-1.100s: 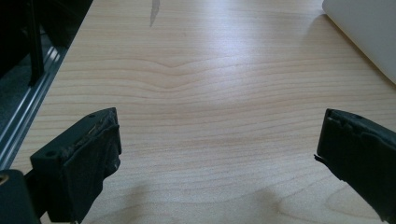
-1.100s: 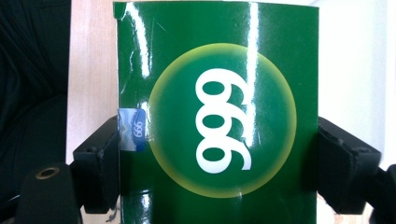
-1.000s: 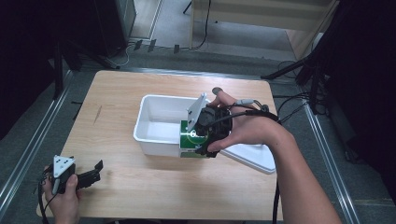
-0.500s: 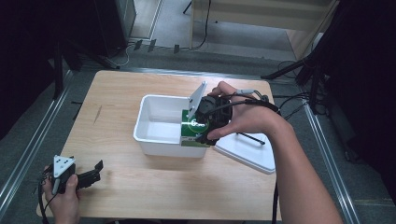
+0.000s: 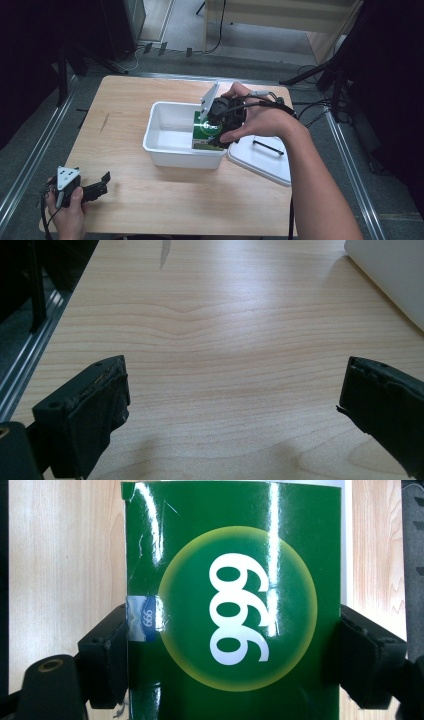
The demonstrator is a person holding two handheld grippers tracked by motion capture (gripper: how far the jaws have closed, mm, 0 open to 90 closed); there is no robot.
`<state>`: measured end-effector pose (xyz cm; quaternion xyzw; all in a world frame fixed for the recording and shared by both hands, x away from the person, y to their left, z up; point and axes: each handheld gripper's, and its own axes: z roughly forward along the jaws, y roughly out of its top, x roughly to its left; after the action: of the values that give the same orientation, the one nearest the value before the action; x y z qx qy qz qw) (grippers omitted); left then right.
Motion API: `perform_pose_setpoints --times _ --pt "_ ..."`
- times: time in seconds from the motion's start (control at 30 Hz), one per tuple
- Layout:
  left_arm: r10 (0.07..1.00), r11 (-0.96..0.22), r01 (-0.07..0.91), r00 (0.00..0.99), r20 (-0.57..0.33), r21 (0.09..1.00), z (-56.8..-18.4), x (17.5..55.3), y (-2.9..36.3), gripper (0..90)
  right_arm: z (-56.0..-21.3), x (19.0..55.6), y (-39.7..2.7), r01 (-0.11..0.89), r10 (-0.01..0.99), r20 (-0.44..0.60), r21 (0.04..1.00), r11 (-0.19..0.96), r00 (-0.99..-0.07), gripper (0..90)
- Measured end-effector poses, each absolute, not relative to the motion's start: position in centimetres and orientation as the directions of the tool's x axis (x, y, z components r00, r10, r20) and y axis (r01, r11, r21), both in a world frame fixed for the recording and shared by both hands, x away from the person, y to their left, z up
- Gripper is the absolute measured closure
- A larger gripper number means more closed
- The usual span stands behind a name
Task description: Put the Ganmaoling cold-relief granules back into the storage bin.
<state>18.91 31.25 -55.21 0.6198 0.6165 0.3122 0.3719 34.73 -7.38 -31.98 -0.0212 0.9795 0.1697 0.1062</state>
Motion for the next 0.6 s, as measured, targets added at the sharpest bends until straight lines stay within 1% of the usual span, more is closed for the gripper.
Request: perform_pose_setpoints --times 0.3,0.33,0.6 --pt "0.996 0.04 0.529 0.045 -0.075 0.848 -55.2 18.9 31.2 0.2 -32.9 35.6 -7.3 -0.071 0.001 -0.227 0.311 0.948 -0.974 16.0" --pt "0.996 0.04 0.529 0.045 -0.075 0.847 -55.2 18.9 31.2 0.2 -33.0 35.8 -7.3 -0.084 -0.012 -0.226 0.312 0.947 -0.974 16.0" --pt "0.996 0.037 0.531 0.045 -0.072 0.847 -55.2 18.9 31.2 0.2 -33.6 36.2 -7.3 -0.071 0.003 -0.229 0.314 0.947 -0.973 16.0"
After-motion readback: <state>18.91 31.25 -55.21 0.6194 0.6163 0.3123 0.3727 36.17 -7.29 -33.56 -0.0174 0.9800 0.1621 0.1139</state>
